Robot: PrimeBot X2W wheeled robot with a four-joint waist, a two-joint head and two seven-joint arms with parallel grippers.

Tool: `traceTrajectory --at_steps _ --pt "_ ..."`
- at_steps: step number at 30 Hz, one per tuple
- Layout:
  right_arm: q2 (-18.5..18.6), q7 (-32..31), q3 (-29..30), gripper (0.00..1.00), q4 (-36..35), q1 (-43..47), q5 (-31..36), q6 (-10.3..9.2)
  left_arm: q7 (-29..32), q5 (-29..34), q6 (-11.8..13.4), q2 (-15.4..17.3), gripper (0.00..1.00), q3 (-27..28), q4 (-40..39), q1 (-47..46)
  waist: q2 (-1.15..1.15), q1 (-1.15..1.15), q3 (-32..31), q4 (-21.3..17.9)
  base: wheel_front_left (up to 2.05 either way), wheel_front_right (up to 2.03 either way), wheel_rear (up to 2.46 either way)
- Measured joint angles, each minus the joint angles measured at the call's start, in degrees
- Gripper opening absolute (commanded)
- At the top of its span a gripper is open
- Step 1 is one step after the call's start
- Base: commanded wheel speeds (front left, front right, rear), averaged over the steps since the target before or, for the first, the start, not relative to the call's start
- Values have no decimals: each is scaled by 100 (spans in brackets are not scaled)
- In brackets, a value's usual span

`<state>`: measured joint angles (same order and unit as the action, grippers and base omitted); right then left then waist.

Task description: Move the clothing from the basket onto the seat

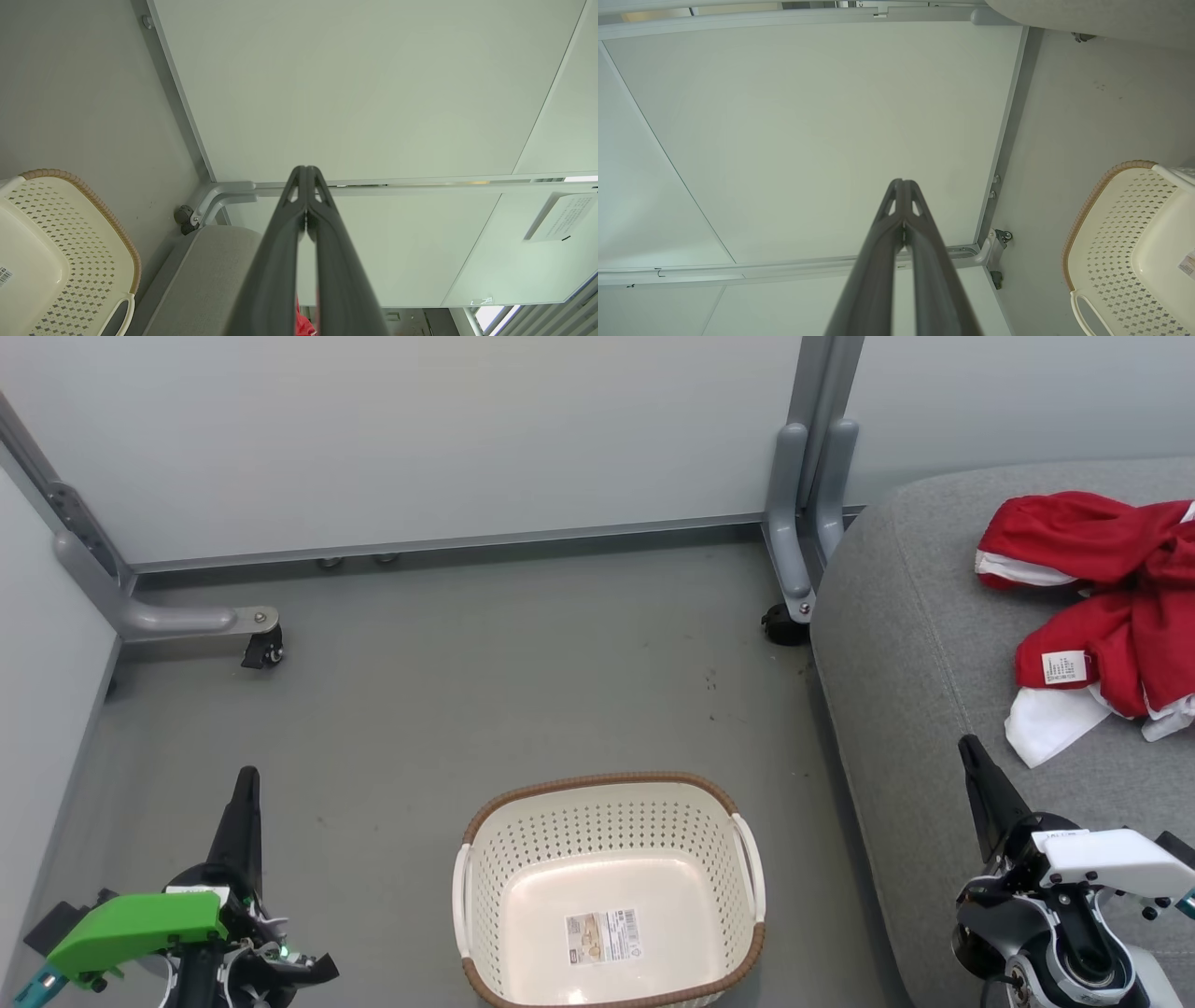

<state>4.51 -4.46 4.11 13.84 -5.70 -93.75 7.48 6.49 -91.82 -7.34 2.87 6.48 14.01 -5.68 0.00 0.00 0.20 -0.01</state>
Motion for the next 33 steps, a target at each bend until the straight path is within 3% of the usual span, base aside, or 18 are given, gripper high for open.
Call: traceTrajectory --at_steps 33 --pt "-42 -59 78 0 15 -22 -3 0 7 -46 -8 -3 0 9 1 -28 0 0 -2 1 0 0 0"
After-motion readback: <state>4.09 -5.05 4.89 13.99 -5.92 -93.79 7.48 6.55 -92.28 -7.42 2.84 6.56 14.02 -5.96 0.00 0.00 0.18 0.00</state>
